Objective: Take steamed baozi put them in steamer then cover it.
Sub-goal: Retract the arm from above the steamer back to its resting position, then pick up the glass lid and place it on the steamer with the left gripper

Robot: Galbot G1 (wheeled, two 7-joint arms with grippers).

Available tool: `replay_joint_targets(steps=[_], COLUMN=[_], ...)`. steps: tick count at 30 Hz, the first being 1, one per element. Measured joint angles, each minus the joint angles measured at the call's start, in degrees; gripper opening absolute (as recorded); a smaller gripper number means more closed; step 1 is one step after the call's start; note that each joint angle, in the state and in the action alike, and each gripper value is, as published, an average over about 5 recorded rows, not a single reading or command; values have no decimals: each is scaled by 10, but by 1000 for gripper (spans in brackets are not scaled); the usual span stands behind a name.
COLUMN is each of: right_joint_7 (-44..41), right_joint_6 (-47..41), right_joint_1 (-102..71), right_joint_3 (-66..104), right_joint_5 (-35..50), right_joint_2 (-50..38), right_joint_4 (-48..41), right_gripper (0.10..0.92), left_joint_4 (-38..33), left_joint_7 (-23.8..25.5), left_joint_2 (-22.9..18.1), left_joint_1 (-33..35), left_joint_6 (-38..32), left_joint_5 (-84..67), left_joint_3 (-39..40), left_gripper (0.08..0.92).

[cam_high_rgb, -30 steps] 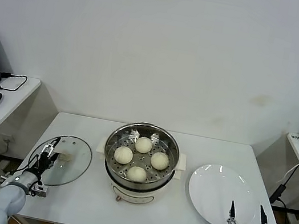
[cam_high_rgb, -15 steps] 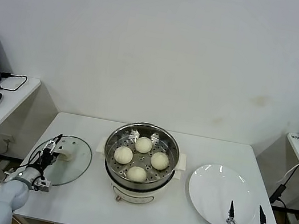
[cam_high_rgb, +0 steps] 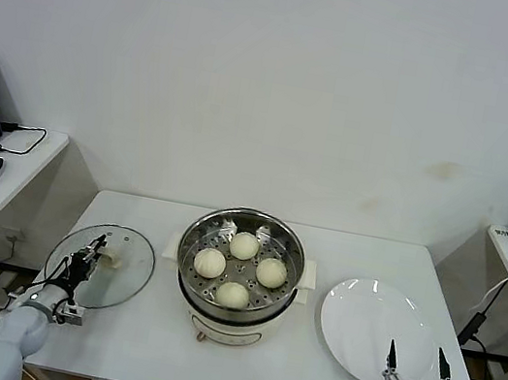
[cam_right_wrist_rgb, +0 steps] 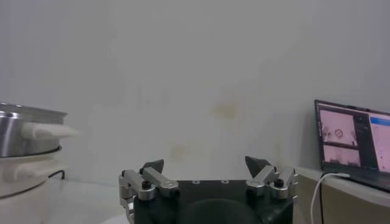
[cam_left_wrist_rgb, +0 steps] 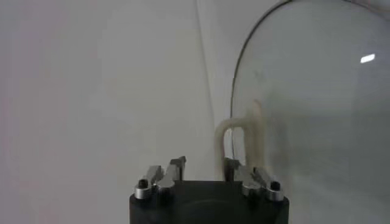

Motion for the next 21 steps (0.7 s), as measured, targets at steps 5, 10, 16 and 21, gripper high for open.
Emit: replay_joint_targets(steps=[5, 10, 16, 21], right_joint_7=[0, 0, 1, 4], right_joint_6=[1, 3, 4, 5], right_joint_1=[-2, -3, -5, -8], right_joint_3=[-3, -5, -9, -15], right_joint_5=[-1, -4, -8, -13], right_joint_2=[-1, -2, -6, -9], right_joint_4=[3, 7, 13, 17], right_gripper=[823, 822, 823, 822], left_joint_4=[-10, -50, -142, -240], left_joint_7=[-16, -25, -19, 7], left_joint_2=[0, 3, 12, 25], left_joint_1=[12, 40, 94, 148], left_joint_6=[-6, 0, 44, 103], left_joint_5=[-9, -24, -62, -112], left_joint_3=[-9, -23, -48, -73], left_gripper=[162, 128, 128, 128])
